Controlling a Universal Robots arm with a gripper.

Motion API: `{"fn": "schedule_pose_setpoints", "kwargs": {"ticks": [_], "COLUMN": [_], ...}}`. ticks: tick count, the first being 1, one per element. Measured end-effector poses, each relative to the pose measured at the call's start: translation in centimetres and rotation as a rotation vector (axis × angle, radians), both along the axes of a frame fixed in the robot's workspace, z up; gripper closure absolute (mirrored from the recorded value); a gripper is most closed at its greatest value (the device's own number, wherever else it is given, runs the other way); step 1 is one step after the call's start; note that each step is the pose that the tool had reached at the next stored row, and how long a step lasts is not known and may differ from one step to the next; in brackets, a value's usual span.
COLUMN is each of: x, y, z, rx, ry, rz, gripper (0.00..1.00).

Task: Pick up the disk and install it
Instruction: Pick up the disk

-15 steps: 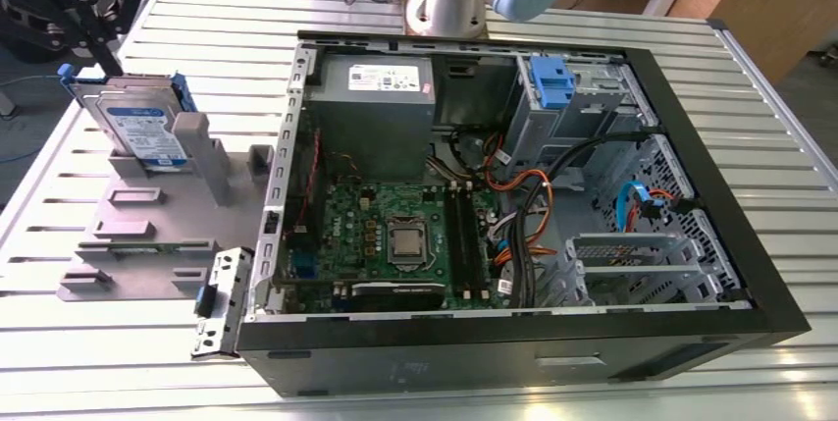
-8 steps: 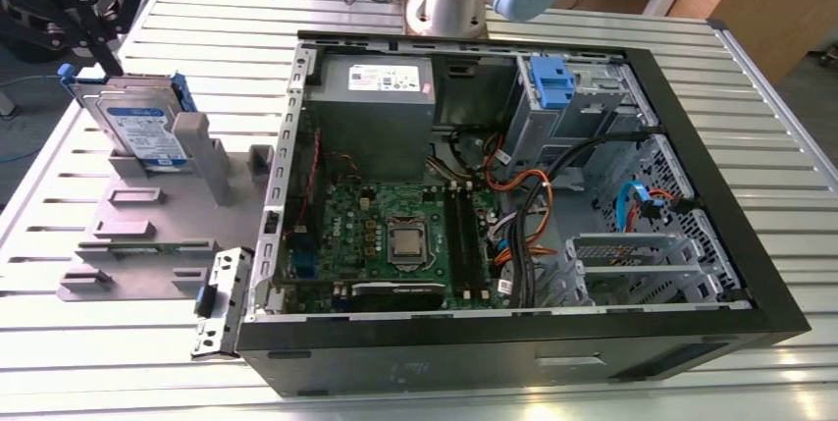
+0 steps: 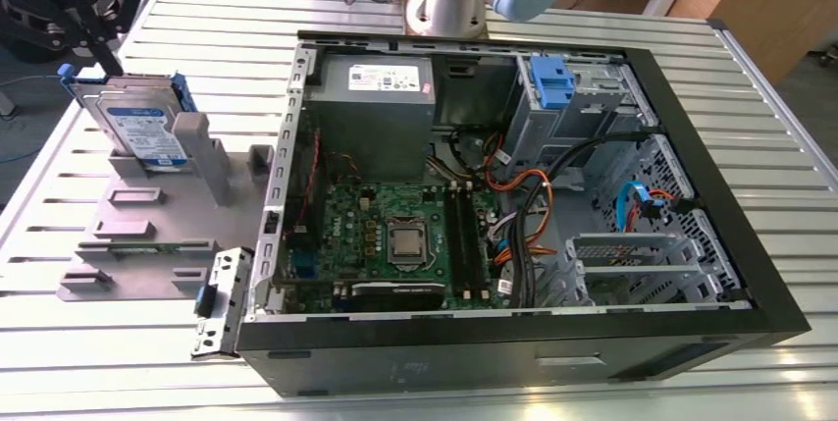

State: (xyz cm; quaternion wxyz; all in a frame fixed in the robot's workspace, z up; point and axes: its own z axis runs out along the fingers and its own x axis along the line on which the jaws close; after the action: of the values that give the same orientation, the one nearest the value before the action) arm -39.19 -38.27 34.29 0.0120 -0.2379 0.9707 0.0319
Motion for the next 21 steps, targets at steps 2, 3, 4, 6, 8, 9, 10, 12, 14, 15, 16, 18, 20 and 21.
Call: {"fn": "schedule_pose_setpoints", "kwargs": {"ticks": [2,3,4,6,8,9,10,12,14,15,16,18,20,21], "x": [0.00,0.00,0.00,0.00,0.00,0.00,0.00,0.00,0.00,0.00,0.00,0.00,0.00,0.00], "y": [0.00,0.00,0.00,0.00,0.00,0.00,0.00,0.00,0.00,0.00,0.00,0.00,0.00,0.00], "z": [0.01,0.01,0.01,0.01,0.01,0.01,0.01,0.01,0.01,0.01,0.01,0.01,0.00,0.00], "rx": [-0.0001,-0.0001,-0.0001,-0.0001,-0.0001,-0.0001,-0.0001,-0.0001,-0.0001,-0.0001,-0.0001,-0.0001,-0.0001,-0.0001], "ry": [0.0001,0.0000,0.0001,0.0001,0.0001,0.0001,0.0001,0.0001,0.0001,0.0001,0.0001,0.0001,0.0000,0.0000], "rz": [0.016,0.021,0.022,0.022,0.022,0.022,0.022,0.022,0.022,0.022,0.022,0.025,0.032,0.036], "gripper": [0.89,0.89,0.89,0.89,0.89,0.89,0.89,0.89,0.89,0.89,0.89,0.89,0.89,0.89]}}
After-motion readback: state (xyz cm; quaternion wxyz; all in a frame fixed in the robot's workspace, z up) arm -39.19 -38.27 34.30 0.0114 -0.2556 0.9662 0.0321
